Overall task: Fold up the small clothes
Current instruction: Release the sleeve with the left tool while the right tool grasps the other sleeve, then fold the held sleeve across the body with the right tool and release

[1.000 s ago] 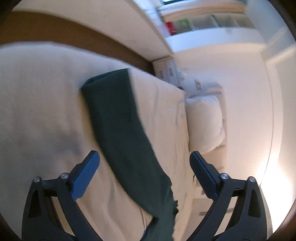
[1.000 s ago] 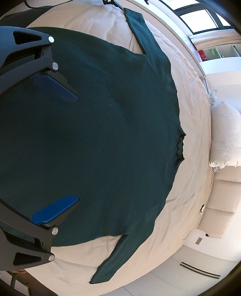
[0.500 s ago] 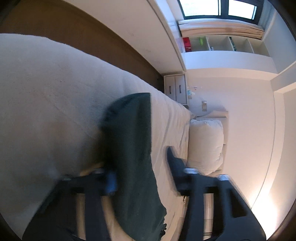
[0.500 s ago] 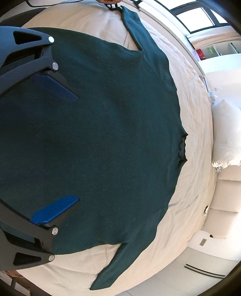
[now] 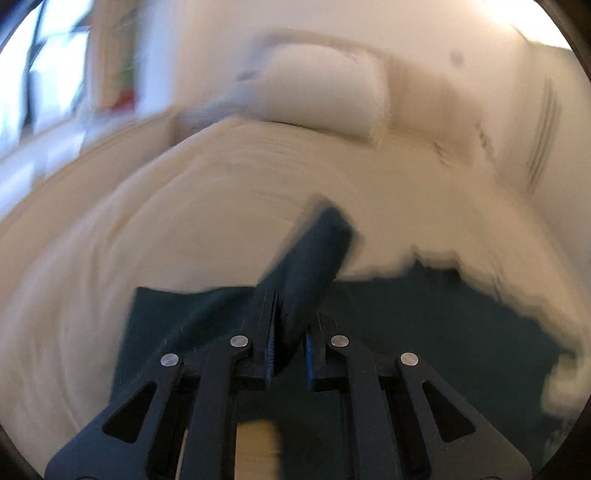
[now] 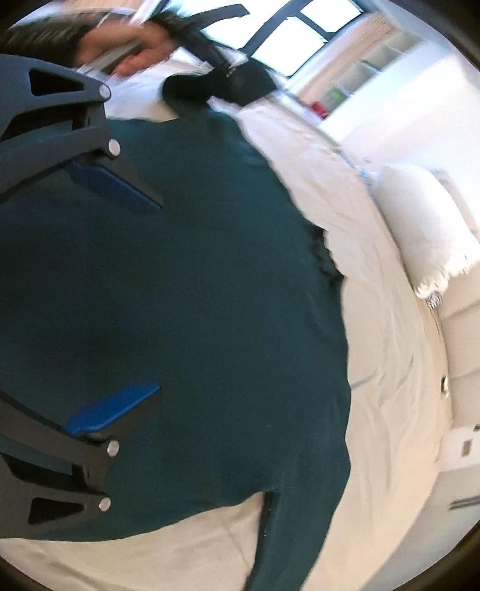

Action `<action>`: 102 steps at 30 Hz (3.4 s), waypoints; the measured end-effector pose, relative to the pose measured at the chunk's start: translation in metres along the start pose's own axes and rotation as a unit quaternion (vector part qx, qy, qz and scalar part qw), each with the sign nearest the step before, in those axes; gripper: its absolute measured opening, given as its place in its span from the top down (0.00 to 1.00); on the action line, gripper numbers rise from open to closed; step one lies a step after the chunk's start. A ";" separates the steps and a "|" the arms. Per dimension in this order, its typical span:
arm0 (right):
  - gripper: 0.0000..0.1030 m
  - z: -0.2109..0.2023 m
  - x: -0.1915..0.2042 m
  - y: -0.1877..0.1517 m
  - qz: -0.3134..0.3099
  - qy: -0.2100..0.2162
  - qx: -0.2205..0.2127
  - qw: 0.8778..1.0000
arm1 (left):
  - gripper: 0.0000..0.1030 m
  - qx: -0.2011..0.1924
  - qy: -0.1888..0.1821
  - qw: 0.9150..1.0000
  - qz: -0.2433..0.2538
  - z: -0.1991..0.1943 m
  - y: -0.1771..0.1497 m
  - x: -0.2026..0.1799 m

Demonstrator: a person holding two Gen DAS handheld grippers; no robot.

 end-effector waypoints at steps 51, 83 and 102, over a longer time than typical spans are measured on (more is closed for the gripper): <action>0.92 0.154 -0.028 0.110 0.081 0.105 0.107 0.985 | 0.88 0.047 -0.065 0.982 -0.169 0.008 -0.017 0.061; 0.92 0.123 -0.081 0.126 0.049 0.047 0.069 0.995 | 0.88 0.091 -0.030 0.995 -0.004 0.094 -0.040 -0.048; 0.66 0.136 -0.044 0.093 0.027 0.103 0.063 0.992 | 0.88 0.083 -0.012 0.996 0.038 0.086 -0.055 -0.076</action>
Point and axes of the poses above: each gripper's, at about its wrist camera, not at the fingertips, and z roughly the way its jaws point, x to its left, y to its top, the point moved 6 cm from there along z, roughly the way its jaws point, and after that the axes turned 10 degrees about y, right-handed, at the moved point
